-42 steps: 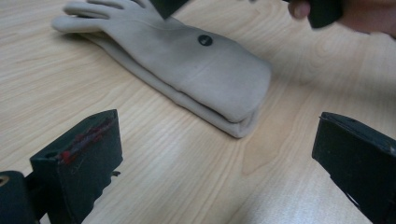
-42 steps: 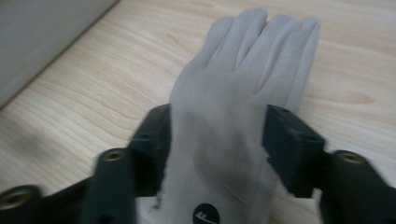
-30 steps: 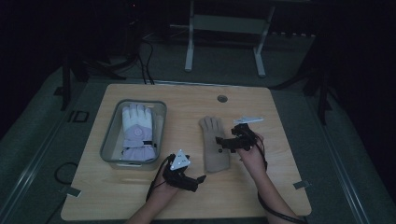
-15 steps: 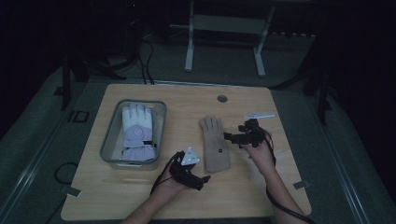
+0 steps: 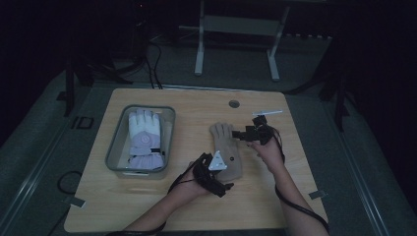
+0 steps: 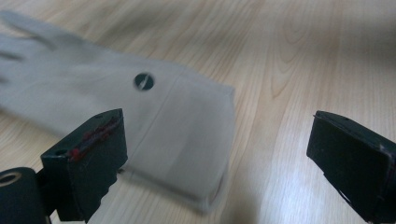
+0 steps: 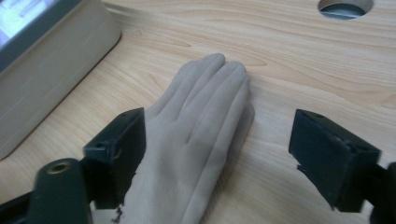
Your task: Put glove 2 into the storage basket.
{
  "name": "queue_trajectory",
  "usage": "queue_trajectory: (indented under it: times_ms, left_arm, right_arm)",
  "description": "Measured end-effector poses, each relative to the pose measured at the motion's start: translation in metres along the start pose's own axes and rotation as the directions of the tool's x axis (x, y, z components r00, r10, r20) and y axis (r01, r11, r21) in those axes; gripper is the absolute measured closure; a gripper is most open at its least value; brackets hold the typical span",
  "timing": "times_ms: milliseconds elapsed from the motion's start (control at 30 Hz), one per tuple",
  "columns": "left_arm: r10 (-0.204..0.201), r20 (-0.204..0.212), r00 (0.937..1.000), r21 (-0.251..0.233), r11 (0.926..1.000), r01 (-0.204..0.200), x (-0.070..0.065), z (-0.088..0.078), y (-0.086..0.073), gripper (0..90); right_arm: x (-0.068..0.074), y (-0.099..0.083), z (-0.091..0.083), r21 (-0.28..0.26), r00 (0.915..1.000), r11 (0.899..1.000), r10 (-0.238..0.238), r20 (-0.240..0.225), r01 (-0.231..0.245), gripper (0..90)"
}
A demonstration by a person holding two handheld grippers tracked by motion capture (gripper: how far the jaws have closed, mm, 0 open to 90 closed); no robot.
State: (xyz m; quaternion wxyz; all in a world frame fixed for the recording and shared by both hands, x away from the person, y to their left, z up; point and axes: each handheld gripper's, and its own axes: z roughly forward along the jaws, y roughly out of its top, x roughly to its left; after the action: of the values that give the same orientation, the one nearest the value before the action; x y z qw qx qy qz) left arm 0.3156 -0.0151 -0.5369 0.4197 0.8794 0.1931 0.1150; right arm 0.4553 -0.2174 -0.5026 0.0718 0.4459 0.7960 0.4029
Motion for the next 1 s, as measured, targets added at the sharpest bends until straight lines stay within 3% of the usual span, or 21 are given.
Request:
queue_trajectory:
  times_ms: [167,333,533,700,900,1000]
  left_arm:
    - [0.018,0.013,0.9998,0.040,0.9991,-0.018,0.003,0.015,0.004,13.1]
    - [0.020,0.020,0.9996,0.100,0.9948,-0.022,0.008,0.024,-0.001,17.2]
    - [-0.008,0.025,0.9997,0.128,0.9918,0.005,0.009,0.028,-0.007,20.7]
    - [-0.008,0.021,0.9998,0.137,0.9906,0.006,0.013,0.028,-0.007,28.8]
    - [0.031,-0.008,0.9995,0.166,0.9857,-0.029,0.008,0.030,-0.006,33.4]
    - [0.047,-0.040,0.9981,0.172,0.9843,-0.040,0.007,0.031,-0.006,39.9]
  right_arm:
    - [0.001,0.004,0.021,0.042,0.9999,0.999,0.011,0.010,-0.011,27.9]
    - [-0.003,0.003,0.038,0.080,0.9983,0.995,0.054,0.020,-0.055,30.0]
    - [-0.007,0.002,0.050,0.100,0.9952,0.990,0.098,-0.011,-0.096,33.8]
    - [-0.001,0.001,0.062,0.153,0.9981,0.986,0.061,0.002,-0.061,36.0]
    - [0.008,0.000,0.065,0.175,0.9992,0.984,-0.019,0.034,0.013,48.1]
    - [0.010,-0.001,0.065,0.179,0.9995,0.984,-0.018,0.024,0.014,56.5]
